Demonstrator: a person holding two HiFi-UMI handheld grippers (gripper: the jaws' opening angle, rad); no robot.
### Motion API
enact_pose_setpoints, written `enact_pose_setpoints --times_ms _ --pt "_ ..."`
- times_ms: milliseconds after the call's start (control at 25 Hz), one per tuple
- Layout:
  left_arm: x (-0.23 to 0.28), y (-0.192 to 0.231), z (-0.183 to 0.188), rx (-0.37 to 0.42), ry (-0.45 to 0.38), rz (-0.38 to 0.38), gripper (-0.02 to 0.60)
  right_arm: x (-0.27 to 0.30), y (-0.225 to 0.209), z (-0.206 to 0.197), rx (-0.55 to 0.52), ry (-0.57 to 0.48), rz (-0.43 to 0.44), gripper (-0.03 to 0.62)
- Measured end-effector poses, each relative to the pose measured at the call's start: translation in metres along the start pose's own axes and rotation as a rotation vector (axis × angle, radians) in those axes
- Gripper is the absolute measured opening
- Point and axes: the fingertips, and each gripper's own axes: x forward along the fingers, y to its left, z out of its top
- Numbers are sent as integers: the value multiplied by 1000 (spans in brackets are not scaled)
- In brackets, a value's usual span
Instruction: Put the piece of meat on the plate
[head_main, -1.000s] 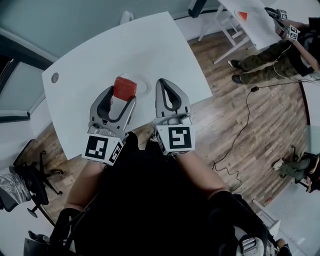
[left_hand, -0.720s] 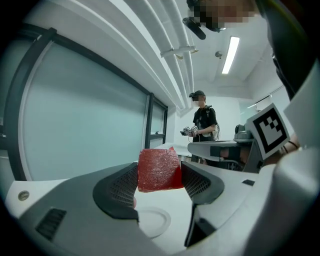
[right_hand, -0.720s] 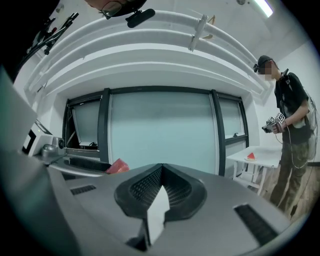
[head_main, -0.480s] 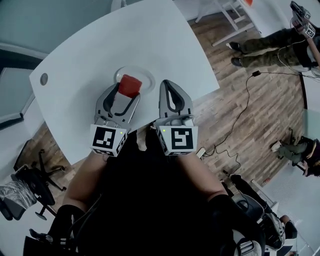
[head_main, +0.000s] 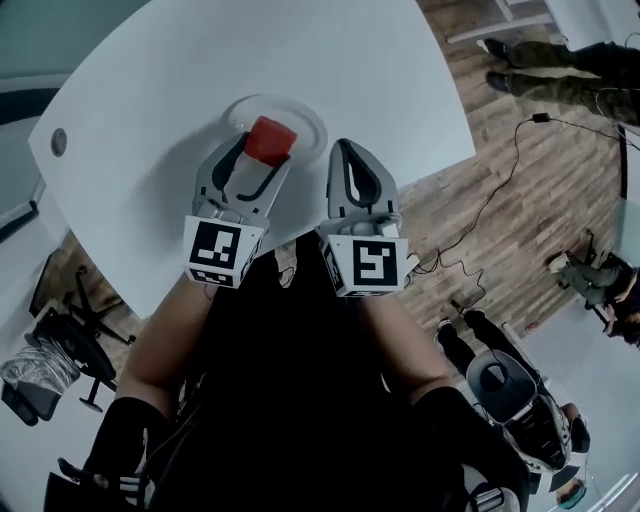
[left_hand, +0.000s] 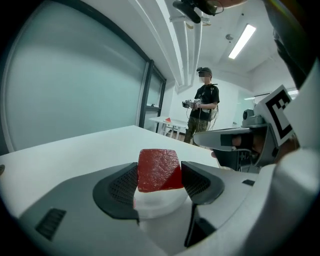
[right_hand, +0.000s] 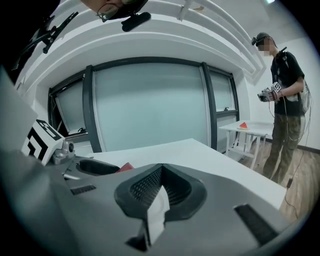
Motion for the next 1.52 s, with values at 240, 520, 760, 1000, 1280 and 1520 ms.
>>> enact_pose_setpoints --times_ms 240,520,760,1000,1280,1520 --pt "22 1 -20 10 84 -7 276 16 -1 -28 37 36 17 3" --pt "31 -1 -44 -21 232 -15 275 15 2 -50 67 80 17 3" --pt "35 6 -48 -30 287 10 276 16 1 -58 82 104 17 3" --pt "40 3 -57 31 341 30 276 14 -4 -59 89 102 17 3" --pt "43 0 -46 38 321 26 276 6 -11 -48 79 82 11 3" --pt "41 -9 -25 33 281 12 276 -6 -12 -26 54 40 22 3"
